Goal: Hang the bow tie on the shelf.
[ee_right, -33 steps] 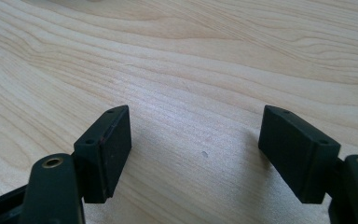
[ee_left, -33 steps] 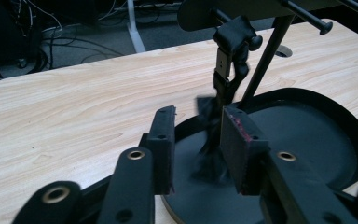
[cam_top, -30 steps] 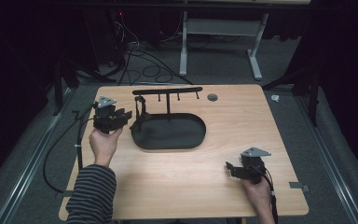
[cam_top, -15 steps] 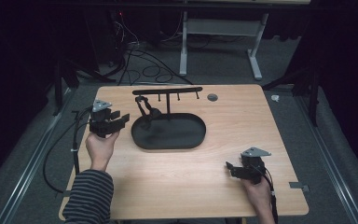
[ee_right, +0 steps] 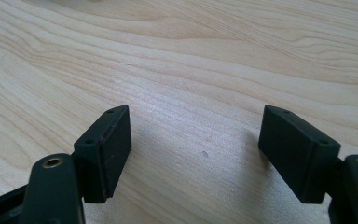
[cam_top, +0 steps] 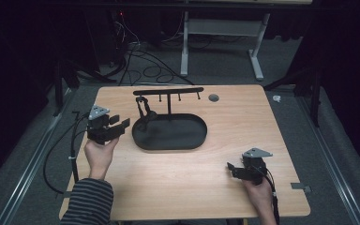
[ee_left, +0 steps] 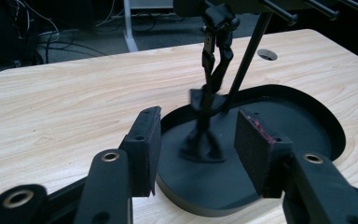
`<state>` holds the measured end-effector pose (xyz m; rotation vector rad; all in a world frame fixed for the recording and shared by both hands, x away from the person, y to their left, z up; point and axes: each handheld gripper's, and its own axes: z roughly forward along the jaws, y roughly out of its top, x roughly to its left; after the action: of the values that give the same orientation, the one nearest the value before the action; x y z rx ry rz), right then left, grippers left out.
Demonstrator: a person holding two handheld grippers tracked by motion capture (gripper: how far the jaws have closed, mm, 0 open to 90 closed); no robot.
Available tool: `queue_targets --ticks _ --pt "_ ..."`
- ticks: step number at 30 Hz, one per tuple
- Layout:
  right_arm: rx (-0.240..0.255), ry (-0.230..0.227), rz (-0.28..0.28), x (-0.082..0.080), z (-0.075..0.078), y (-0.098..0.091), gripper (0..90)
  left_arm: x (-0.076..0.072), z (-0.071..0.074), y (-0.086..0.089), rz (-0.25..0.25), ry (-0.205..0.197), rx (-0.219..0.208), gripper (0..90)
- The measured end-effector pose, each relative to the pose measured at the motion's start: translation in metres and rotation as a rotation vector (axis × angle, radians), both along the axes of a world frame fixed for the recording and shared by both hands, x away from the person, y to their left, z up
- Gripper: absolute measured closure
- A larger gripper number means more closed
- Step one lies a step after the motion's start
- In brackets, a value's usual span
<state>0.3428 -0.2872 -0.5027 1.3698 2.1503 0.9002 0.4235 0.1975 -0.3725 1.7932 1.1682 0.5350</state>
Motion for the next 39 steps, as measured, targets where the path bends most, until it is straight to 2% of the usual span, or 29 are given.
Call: queue_targets --ticks 4,12,31,39 --pt "0.0 0.0 0.0 0.0 0.0 0.0 26.7 -0.009 0.0 0.002 0.004 -0.023 -0.011 51.4" --pt "0.0 -0.001 0.0 0.0 0.0 0.0 26.7 -0.022 -0.001 0.004 0.002 -0.044 -0.022 51.3" --pt "0.0 0.0 0.0 0.0 0.0 0.0 26.7 -0.039 -0.005 0.005 -0.001 -0.06 -0.034 50.2" --pt "0.0 0.0 0.0 0.0 0.0 0.0 26.7 -0.043 -0.008 0.005 -0.003 -0.052 -0.033 49.8"
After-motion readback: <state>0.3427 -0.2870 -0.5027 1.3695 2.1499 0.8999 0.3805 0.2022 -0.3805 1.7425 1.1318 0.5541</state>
